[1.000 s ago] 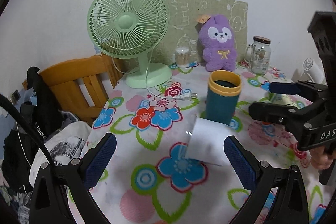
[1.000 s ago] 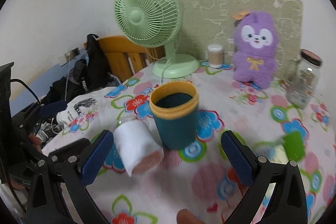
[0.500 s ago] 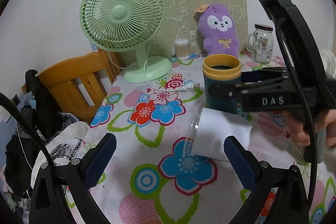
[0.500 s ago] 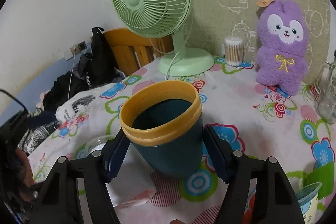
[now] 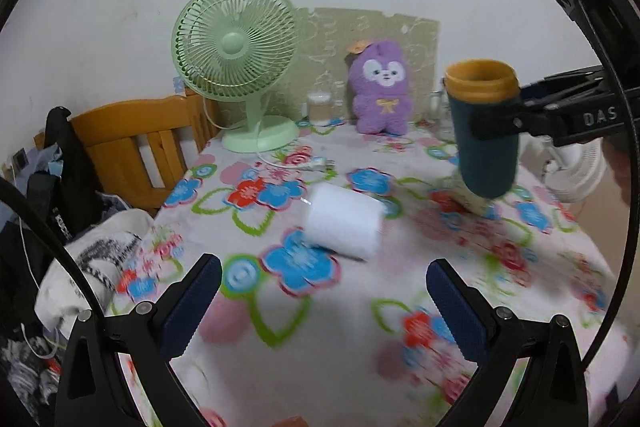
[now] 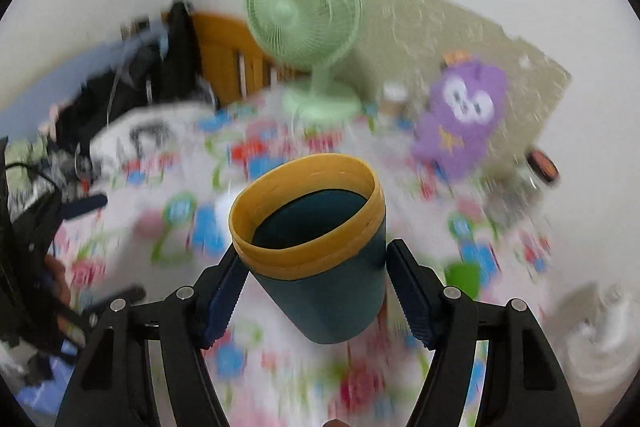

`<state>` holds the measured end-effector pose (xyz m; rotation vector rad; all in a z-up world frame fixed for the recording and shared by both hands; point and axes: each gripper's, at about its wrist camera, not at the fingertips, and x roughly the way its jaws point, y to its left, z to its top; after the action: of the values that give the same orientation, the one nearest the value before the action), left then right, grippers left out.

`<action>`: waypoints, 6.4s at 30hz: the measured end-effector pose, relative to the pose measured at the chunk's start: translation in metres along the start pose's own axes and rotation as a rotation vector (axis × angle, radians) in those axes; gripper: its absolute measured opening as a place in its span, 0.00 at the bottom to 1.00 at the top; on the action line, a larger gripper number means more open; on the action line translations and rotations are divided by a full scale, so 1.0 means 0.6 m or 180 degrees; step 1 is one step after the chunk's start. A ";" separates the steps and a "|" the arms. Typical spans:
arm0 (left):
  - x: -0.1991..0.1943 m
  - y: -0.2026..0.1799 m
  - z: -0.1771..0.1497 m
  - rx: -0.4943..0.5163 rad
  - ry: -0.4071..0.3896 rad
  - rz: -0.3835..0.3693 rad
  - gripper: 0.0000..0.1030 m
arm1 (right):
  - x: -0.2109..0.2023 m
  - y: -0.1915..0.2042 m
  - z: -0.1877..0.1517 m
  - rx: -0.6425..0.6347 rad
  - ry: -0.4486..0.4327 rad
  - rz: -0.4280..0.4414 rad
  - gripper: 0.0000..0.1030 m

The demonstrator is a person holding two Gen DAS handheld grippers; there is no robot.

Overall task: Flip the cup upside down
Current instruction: 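Reach the right gripper to the teal cup and grasp its body, then lift the teal cup with the right gripper and tilt it over, then lay the teal cup on its side and open the right gripper, then grasp the lying teal cup with the left gripper and lift it, then rotate the teal cup rim-down with the left gripper and set it down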

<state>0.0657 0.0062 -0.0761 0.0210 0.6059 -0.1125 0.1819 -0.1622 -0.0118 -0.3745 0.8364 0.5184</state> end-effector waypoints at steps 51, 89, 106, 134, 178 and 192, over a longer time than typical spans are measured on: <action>-0.075 -0.133 -0.044 -0.0467 0.0476 -0.0423 1.00 | -0.154 -0.028 -0.247 0.0561 0.0846 0.0722 0.94; 0.067 -0.208 -0.041 -0.1559 0.1425 -0.0160 1.00 | -0.117 -0.133 -0.437 0.1150 0.0690 0.1114 0.95; 0.107 -0.220 -0.066 -0.1726 0.1611 -0.0060 1.00 | -0.112 -0.143 -0.449 0.1199 0.0702 0.1162 0.95; 0.011 -0.116 -0.011 -0.1157 0.1117 -0.0083 0.67 | -0.098 -0.094 -0.426 0.1047 0.0457 0.1429 0.95; 0.143 -0.219 -0.018 0.0706 0.2322 -0.0564 0.68 | -0.099 -0.019 -0.416 0.1081 0.0170 0.1660 0.95; 0.055 -0.195 0.039 0.0411 0.1279 -0.0618 0.67 | -0.100 -0.011 -0.399 0.1043 0.0079 0.1658 0.95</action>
<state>0.0929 -0.1143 -0.0741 0.1117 1.0012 -0.3410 0.0080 -0.3063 -0.1119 0.1476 1.0282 0.8433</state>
